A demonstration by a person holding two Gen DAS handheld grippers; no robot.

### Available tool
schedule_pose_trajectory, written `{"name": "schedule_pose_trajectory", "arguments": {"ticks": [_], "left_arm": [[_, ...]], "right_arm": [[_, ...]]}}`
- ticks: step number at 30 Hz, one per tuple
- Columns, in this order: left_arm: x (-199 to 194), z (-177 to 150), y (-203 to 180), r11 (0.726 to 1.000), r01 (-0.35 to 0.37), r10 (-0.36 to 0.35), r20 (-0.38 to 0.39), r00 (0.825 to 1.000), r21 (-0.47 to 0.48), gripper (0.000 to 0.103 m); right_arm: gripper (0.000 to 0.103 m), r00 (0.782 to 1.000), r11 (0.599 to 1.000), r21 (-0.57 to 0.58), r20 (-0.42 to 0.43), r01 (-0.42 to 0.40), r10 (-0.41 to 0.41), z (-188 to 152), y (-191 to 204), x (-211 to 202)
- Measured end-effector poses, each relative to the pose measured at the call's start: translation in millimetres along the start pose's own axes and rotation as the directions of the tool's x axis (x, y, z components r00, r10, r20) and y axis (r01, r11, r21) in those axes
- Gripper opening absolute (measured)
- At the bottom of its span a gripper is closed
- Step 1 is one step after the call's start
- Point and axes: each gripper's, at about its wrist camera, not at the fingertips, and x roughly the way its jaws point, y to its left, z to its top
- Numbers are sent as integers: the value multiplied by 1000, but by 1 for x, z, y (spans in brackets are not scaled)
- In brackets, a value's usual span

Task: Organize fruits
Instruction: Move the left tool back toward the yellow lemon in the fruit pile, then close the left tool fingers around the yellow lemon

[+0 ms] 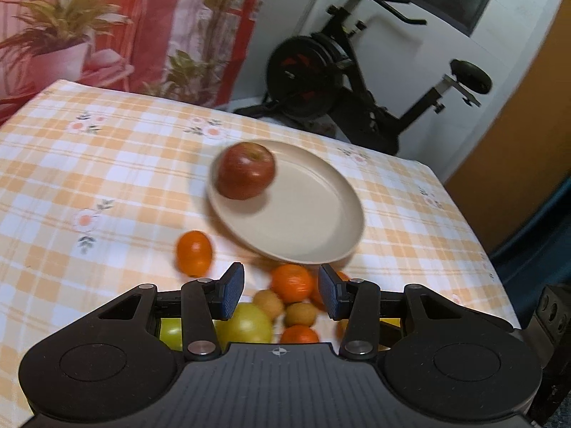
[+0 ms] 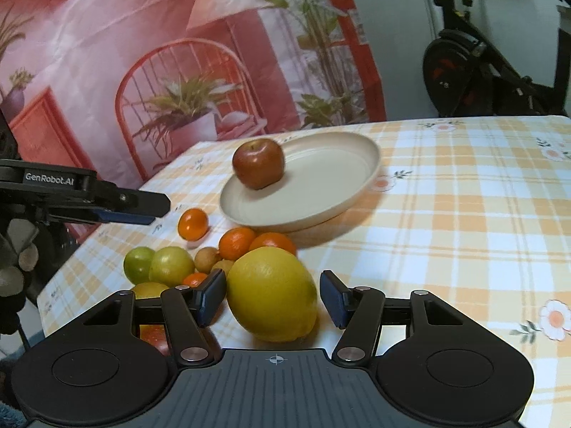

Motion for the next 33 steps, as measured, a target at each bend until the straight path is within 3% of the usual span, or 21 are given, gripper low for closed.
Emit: {"name": "schedule_pose_trajectory", "arguments": {"ticks": [7,12,17,33], "left_arm": [[24,2,-22,997,51,-47,-68,997,53,47],[41,0,-34,992,78,-64,-133,989,102,33],[47,-6,-39,986,107,-83,-181,980,130,29],[53,-2,-45,982,143,-117,-204,972,120,29]], "right_arm": [[55,999,999,35,35,1,-3,-3,-15,-15],[55,999,999,43,48,14,-16,-5,-19,-19],[55,999,999,51,51,12,-15,-7,-22,-19],[55,999,999,33,36,22,-23,-9,-18,-20]]}}
